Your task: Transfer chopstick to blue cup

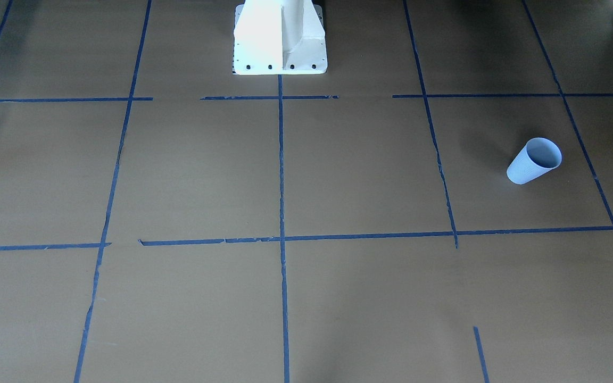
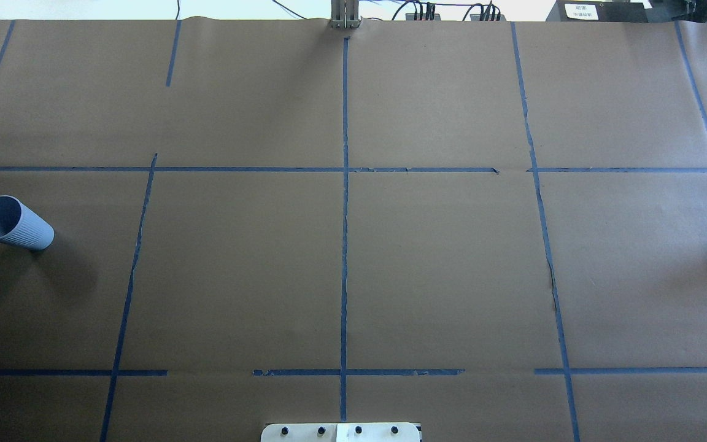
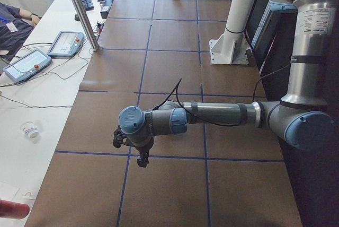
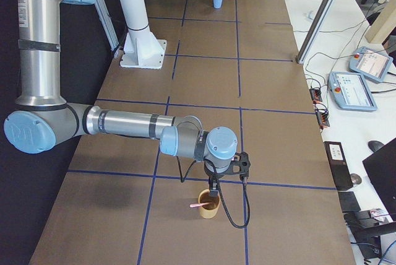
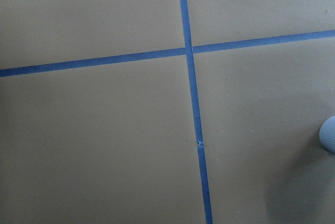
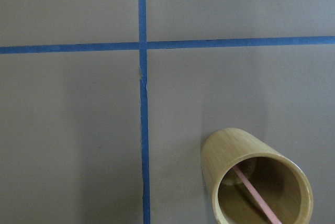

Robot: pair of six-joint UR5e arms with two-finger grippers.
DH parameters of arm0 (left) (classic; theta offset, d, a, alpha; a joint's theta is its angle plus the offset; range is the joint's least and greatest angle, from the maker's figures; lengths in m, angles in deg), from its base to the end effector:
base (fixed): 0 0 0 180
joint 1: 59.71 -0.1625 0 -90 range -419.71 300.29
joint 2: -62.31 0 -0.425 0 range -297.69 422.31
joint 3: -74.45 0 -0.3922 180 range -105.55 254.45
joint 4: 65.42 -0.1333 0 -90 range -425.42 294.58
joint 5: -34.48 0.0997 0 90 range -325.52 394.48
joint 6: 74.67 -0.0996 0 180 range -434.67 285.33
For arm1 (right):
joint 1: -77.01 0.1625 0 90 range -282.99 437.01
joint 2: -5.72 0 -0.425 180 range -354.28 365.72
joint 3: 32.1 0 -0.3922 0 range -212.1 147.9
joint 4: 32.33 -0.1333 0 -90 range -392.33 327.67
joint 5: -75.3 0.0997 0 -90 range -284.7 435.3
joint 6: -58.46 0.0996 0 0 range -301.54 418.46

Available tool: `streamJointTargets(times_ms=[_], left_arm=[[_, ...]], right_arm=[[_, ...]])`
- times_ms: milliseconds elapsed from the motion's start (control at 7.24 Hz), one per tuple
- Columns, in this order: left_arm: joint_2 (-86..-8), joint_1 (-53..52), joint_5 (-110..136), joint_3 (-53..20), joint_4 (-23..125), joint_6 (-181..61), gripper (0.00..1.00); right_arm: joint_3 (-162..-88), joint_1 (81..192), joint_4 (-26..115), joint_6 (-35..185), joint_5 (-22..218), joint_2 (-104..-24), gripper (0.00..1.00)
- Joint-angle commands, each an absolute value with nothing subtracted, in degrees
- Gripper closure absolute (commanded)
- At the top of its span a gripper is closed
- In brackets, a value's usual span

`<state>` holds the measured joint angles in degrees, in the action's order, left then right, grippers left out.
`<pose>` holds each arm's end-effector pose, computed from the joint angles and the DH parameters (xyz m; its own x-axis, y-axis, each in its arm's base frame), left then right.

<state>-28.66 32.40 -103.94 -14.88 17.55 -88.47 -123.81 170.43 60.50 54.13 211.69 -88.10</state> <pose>-0.0768 -0.4882 0.6627 0.6497 0.1279 -0.7494 -0.1219 0.9905 0.0634 0.0883 -0.4526 0.6780 0.6873 0.0280 0.7258 -0.0076 0.9995 -0.0314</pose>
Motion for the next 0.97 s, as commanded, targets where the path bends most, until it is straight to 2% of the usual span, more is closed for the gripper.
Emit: streamJointTargets(times_ms=[0,829], left_arm=[[-28.5,32.4,-103.9,-14.0,19.6,-88.4,0.00],[-28.6,32.4,-104.2,-14.4,19.9,-88.0,0.00]], right_arm=[[-123.8,170.4,60.4,54.4,211.8,-88.1,0.00],[-124.1,170.4,60.3,54.4,211.8,-88.1,0.00]])
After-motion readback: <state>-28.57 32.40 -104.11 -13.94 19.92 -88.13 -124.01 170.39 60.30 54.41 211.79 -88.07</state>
